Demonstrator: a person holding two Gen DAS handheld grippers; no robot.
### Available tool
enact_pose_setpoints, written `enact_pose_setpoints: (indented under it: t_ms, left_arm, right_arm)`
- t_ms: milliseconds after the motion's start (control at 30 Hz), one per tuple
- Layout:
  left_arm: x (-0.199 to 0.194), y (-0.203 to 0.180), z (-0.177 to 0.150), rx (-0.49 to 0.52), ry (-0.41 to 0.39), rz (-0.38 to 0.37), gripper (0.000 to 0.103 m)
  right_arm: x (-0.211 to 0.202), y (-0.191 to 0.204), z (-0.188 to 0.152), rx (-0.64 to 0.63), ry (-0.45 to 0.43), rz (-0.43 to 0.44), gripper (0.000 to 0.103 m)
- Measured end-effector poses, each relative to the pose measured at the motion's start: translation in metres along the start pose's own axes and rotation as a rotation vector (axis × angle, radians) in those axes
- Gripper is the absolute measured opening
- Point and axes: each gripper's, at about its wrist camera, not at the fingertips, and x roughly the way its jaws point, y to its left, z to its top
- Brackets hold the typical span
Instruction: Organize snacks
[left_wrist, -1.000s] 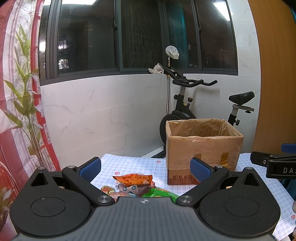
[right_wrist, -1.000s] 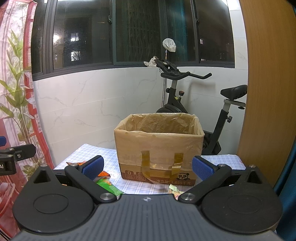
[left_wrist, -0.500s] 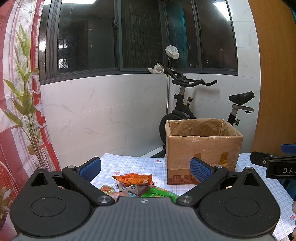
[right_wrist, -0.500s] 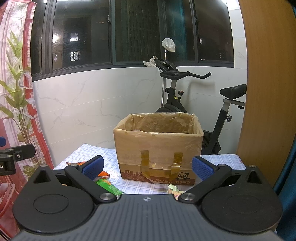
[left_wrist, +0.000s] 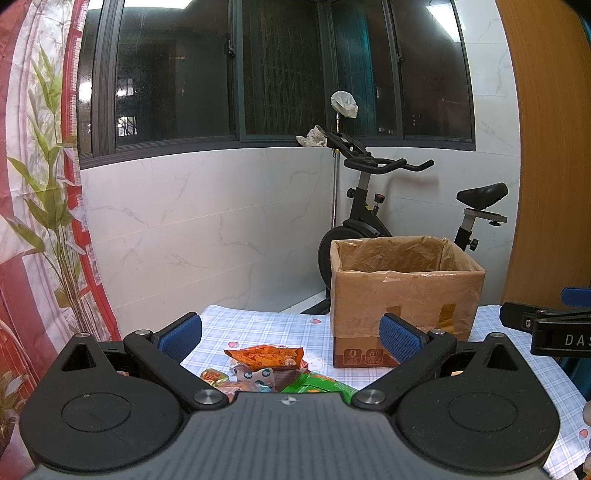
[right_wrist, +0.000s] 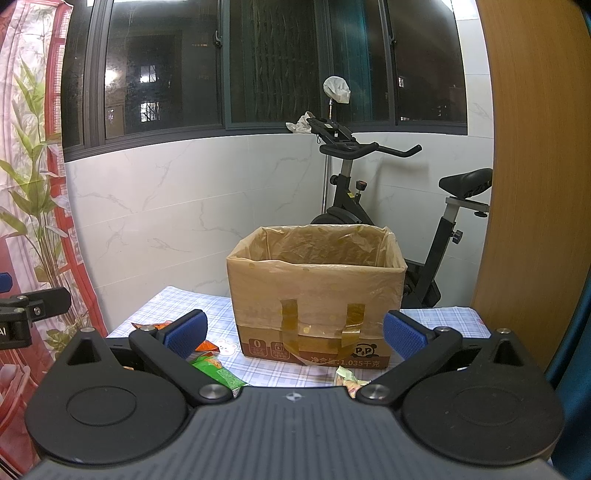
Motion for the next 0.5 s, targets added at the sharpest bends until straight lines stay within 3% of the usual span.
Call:
enact_pose_setpoints:
  t_ms: [367, 500]
  left_arm:
    - [0.002, 0.001, 0.001, -0.011, 0.013, 0.009, 0.103]
    - [0.012, -0.001, 0.002, 0.015, 0.050, 0.064, 0.103]
  right_arm:
    - [0.000, -0.002, 0.000, 0.005, 0.004, 0.003, 0.103]
    - [0.006, -0.008, -0.002, 0.034, 0.012, 0.013, 0.103]
